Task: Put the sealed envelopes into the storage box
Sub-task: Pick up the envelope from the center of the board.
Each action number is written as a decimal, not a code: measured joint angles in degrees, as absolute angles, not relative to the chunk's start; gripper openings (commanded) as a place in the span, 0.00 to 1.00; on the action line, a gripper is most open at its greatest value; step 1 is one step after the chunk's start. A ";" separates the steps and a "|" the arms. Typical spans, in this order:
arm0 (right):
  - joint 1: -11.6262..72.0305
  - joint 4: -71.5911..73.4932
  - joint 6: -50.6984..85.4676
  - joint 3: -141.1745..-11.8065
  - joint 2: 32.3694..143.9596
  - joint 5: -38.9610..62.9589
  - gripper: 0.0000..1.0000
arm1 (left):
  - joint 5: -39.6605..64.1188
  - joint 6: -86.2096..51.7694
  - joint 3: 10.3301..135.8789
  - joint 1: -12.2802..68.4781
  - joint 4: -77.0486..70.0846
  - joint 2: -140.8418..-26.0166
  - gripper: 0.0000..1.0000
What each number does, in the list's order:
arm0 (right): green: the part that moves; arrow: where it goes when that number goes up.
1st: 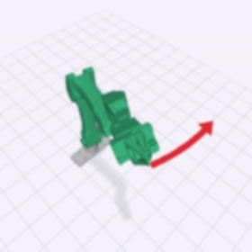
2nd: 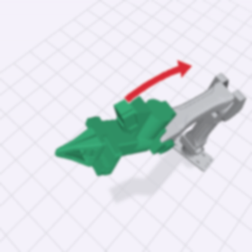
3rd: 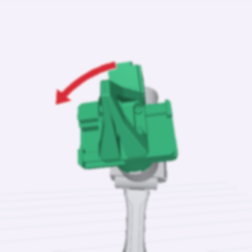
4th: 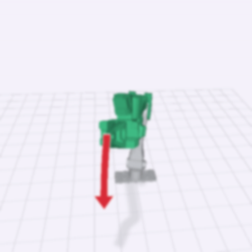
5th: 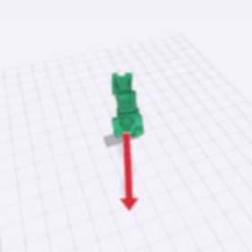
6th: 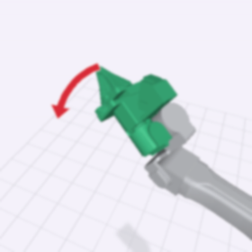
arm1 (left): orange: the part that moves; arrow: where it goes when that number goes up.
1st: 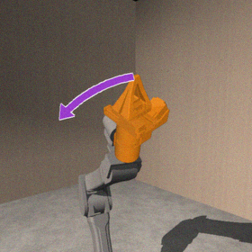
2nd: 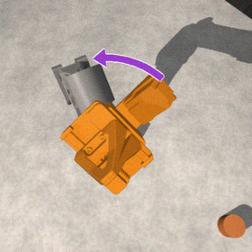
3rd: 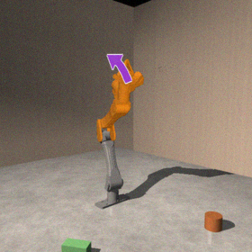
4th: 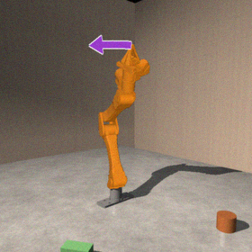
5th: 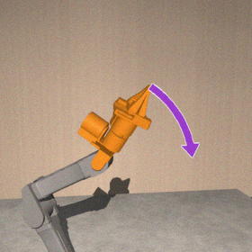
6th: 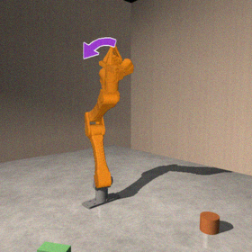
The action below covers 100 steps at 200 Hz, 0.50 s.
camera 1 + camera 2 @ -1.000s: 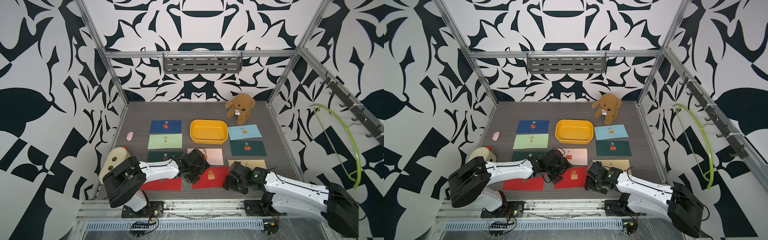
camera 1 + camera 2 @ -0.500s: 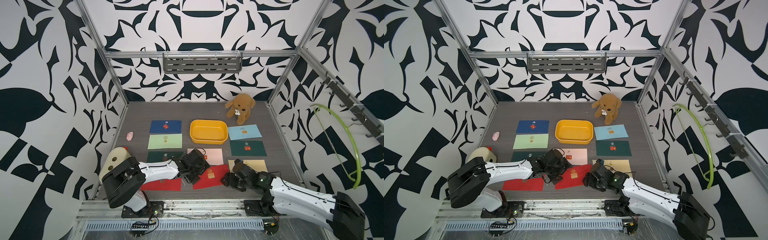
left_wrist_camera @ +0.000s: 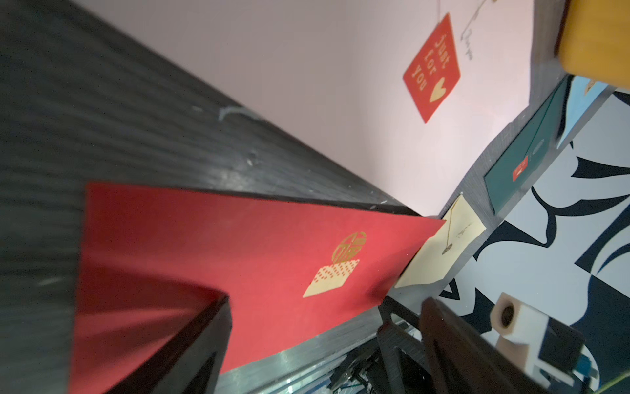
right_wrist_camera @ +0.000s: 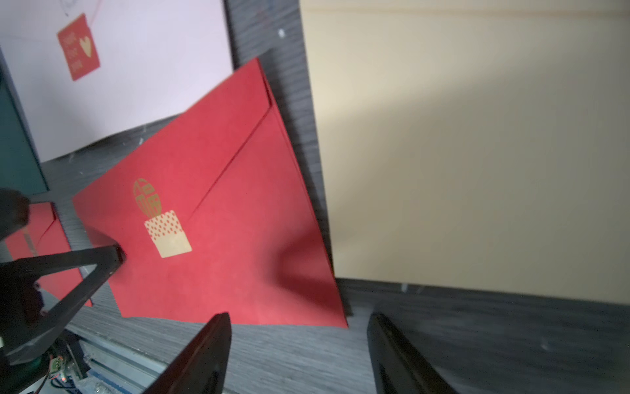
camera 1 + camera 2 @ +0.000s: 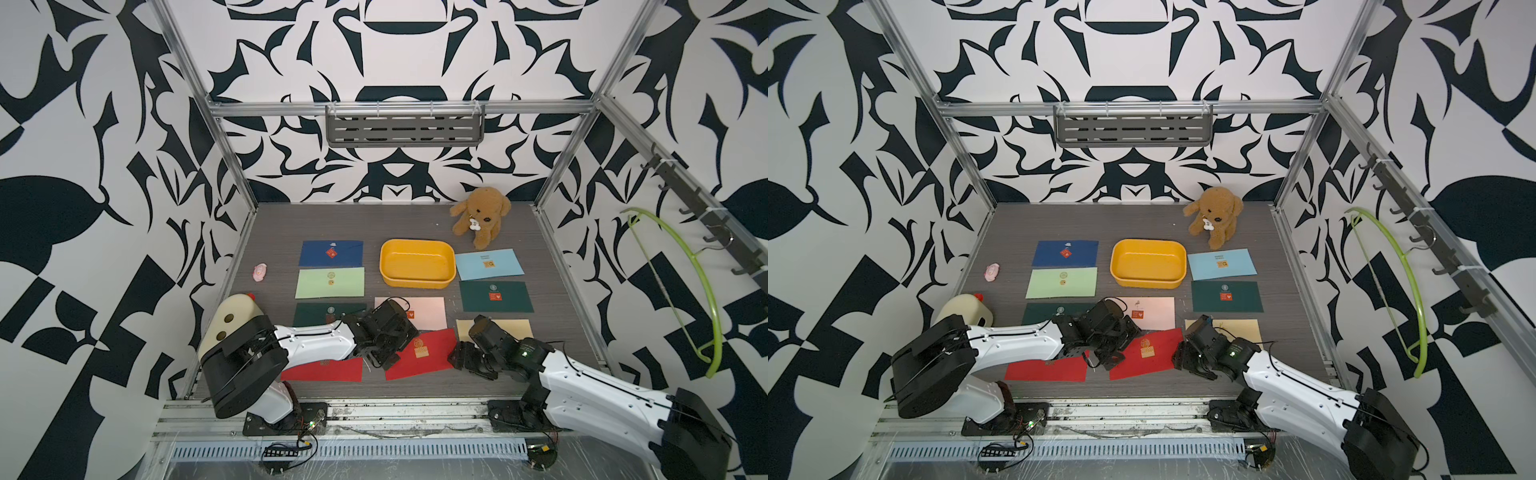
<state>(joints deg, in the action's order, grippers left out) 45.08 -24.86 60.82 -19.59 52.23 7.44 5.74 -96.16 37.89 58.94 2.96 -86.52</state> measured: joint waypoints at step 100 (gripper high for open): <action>44.64 -16.99 61.69 -16.14 50.78 8.86 0.59 | 6.04 -97.34 35.86 58.96 3.44 -84.42 0.95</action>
<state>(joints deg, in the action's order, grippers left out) 44.64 -16.99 61.69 -16.14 50.78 8.86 6.04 -97.34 35.86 58.96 3.44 -84.42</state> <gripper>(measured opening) 0.624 0.951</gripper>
